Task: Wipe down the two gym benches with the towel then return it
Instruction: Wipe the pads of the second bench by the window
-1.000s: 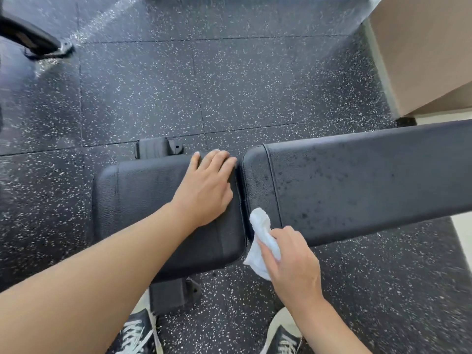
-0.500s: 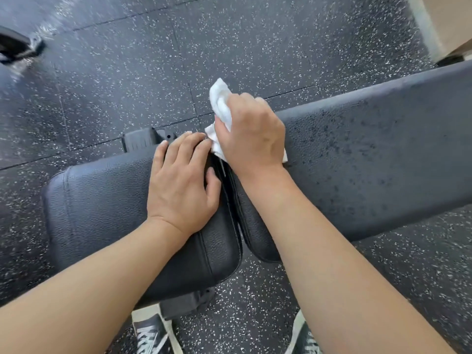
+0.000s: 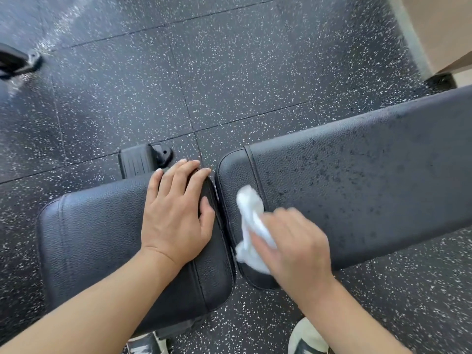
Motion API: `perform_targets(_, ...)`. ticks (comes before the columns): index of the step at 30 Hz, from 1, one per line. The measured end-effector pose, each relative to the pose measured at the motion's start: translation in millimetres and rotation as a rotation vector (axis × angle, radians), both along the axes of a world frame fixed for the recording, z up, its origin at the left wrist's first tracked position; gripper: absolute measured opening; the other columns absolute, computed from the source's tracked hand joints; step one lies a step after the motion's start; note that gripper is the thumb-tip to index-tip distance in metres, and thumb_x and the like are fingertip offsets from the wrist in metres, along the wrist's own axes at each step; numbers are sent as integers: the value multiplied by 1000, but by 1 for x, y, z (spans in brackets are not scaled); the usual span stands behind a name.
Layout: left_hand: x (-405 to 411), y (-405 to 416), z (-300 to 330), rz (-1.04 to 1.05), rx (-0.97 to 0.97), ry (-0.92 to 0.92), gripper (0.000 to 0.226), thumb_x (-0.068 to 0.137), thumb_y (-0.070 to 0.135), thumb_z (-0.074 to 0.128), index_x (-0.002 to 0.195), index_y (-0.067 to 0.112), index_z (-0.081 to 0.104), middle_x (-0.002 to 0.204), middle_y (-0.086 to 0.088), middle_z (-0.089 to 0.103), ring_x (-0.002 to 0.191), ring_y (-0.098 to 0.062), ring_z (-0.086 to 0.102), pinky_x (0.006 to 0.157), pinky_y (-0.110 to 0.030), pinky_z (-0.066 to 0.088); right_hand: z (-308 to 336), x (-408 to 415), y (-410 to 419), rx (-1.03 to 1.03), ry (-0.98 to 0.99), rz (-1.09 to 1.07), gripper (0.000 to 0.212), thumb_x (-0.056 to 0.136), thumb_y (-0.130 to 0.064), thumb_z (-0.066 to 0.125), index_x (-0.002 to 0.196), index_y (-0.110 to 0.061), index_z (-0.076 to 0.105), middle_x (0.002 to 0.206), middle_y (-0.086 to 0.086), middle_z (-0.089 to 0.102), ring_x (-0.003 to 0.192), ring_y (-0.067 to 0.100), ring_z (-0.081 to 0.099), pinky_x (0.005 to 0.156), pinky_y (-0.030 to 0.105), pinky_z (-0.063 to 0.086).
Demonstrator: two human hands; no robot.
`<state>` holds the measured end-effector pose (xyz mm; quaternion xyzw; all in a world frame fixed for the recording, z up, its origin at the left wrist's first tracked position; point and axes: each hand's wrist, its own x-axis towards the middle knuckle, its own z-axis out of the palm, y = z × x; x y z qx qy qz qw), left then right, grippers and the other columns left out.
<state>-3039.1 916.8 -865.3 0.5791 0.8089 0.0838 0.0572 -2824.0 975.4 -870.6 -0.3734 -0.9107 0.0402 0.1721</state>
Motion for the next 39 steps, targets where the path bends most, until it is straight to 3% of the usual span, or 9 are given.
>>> perform_targets(4, 0, 0, 1, -2, -3, 5, 53, 91, 33, 46, 141, 18, 56, 150, -4, 51, 146, -28, 43, 126, -51, 21, 13, -82, 79, -66, 180, -174, 24, 95, -32, 73, 83, -12, 64, 73, 6, 57, 67, 27, 54, 54, 35, 34)
perform_targets(8, 0, 1, 1, -1, -3, 4, 52, 91, 32, 47, 140, 18, 57, 149, -4, 52, 145, -29, 43, 127, -50, 20, 16, -105, 104, -113, 213, -253, 23, 87, -28, 80, 84, -12, 63, 73, 6, 60, 67, 31, 57, 56, 30, 28)
perform_targets(12, 0, 0, 2, 0, 0, -3, 52, 91, 32, 47, 140, 17, 58, 150, -5, 52, 147, -29, 42, 127, -51, 21, 7, -45, 49, -112, 174, -74, 21, 100, -27, 66, 83, -15, 64, 73, 1, 51, 68, 22, 43, 58, 35, 40)
perform_targets(18, -1, -1, -3, -6, 44, -12, 51, 92, 31, 48, 139, 16, 58, 149, -6, 52, 146, -30, 43, 126, -53, 22, 1, 48, 27, -19, 107, 171, 19, 95, -18, 73, 79, -14, 62, 70, -2, 36, 65, 18, 27, 52, 34, 33)
perform_targets(22, -1, -1, -4, -6, 40, -13, 51, 92, 31, 49, 140, 16, 58, 149, -6, 53, 147, -30, 43, 126, -54, 23, 1, 9, 94, -9, 107, -207, 18, 97, -29, 69, 84, -18, 63, 74, 0, 57, 66, 23, 51, 56, 34, 40)
perform_targets(25, -1, -1, -3, -7, 36, -4, 51, 92, 30, 49, 140, 16, 58, 149, -6, 53, 146, -30, 43, 126, -53, 22, 8, -49, 117, -100, 124, -350, 25, 94, -38, 66, 81, -18, 60, 77, 0, 59, 72, 25, 55, 60, 31, 24)
perform_targets(29, -1, 0, -2, -9, 14, -3, 51, 91, 31, 48, 139, 17, 57, 150, -6, 52, 147, -31, 42, 126, -53, 22, 13, -90, 80, -58, 72, -199, 20, 98, -31, 61, 85, -17, 65, 76, 2, 57, 70, 24, 54, 58, 34, 26)
perform_targets(34, -2, 0, -3, -13, 20, -9, 53, 90, 31, 47, 140, 16, 58, 150, -7, 52, 146, -32, 43, 126, -53, 22, 6, -4, 19, -140, 63, 362, 20, 100, -21, 64, 84, -11, 70, 73, 1, 43, 66, 22, 34, 58, 35, 31)
perform_targets(39, -1, 0, -3, -4, 39, -10, 51, 91, 30, 48, 140, 16, 58, 149, -7, 53, 145, -32, 44, 126, -53, 21, 5, 47, 81, 116, -36, 159, 19, 103, -22, 61, 91, -12, 72, 72, 1, 38, 65, 21, 31, 54, 38, 36)
